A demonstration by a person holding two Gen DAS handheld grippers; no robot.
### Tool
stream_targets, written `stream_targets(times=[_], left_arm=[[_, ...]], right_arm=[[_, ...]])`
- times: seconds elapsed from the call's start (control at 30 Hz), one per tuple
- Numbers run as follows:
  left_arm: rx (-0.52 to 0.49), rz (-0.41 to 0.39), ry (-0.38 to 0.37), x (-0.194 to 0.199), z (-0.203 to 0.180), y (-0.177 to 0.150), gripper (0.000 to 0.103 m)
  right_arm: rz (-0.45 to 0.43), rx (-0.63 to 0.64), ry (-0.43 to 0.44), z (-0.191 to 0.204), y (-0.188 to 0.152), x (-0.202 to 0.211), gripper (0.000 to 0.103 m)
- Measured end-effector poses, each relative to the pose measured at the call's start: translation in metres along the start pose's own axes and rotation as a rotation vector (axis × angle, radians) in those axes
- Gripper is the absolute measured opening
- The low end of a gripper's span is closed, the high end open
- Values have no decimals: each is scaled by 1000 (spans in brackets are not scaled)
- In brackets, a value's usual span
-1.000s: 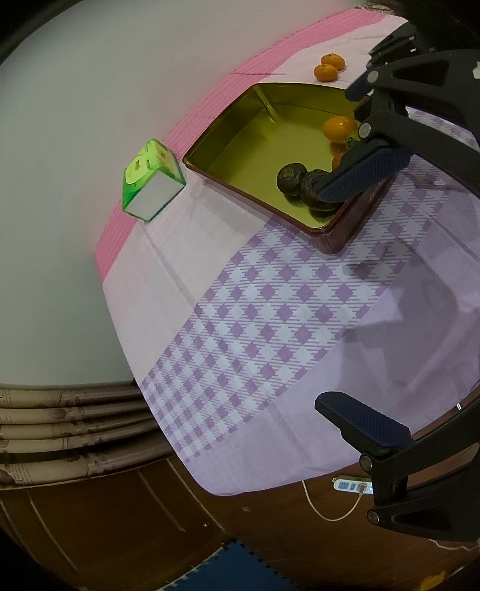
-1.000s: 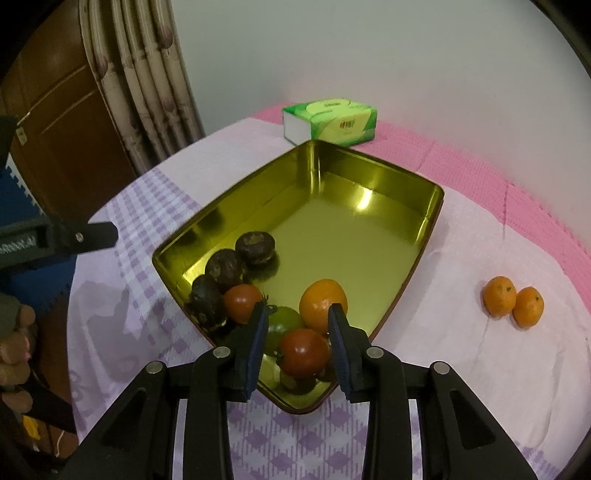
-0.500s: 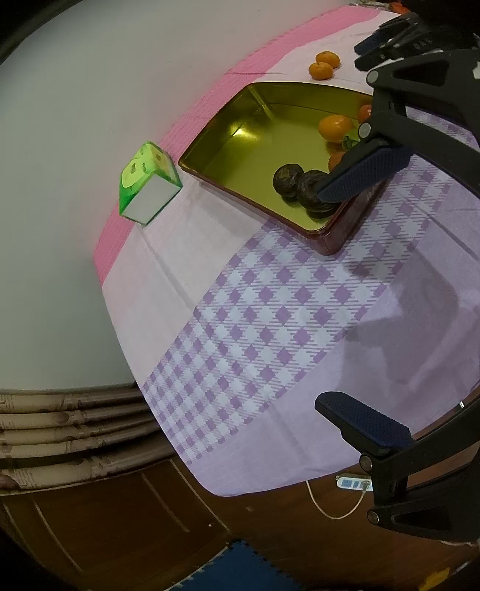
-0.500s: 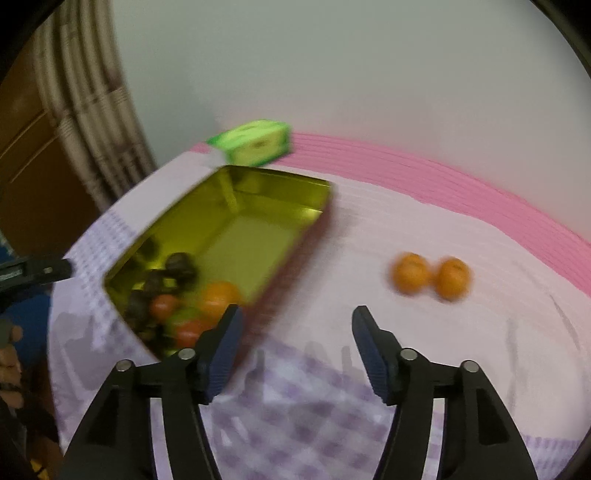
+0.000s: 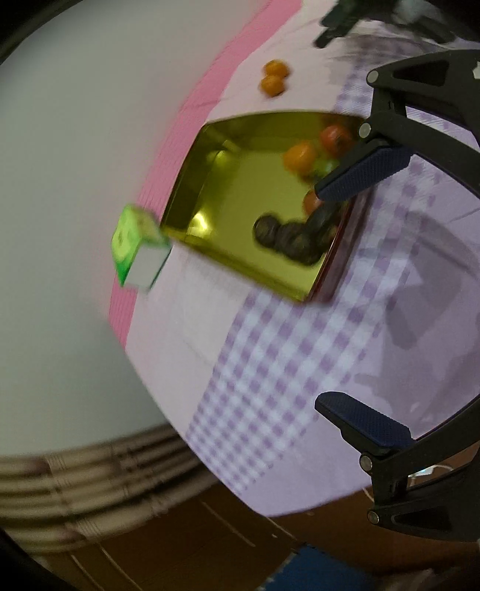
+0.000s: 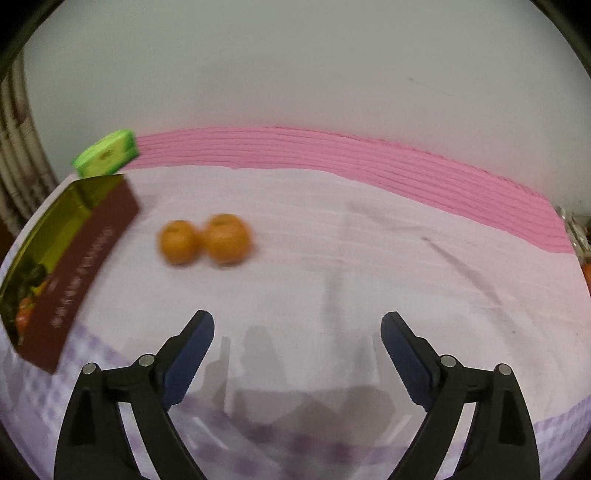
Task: Organize fruits
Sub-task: 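Move the left tool toward the pair of oranges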
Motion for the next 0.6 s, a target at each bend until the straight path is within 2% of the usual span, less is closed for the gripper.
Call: stream_targets(times=[0.13,0.27,0.4,0.5,0.6], left_arm=[[-98,-18,-34,4,-26,-5,102],[-185,-73,-60,15,-57,-9,102],[-293,-121,-170,26,-105,-19,102],[-386,-93,-237,25,-142,-30,102],[-491,-46,-261,20,-175,-39,102]], right_arm=[[13,-20,-25,-26,-4,-11,98],[31,-20,-38,-40,-5,-23,100],[47,-19,-26,-50,-5,-31,103],[50,-9,-18,-56,-3,-33,103],[44,17,5,-63,-2,-34,103]])
Point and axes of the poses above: each gripper's, at about its wrist camera, not at the fingertips, and x roughly against the way its jaws point, z to its left, y to its top, the point moved 6 cm from there along -x, roughly the way its jaws point, and after that the axes turned 7 degrees about z, right-handed, at the moved point
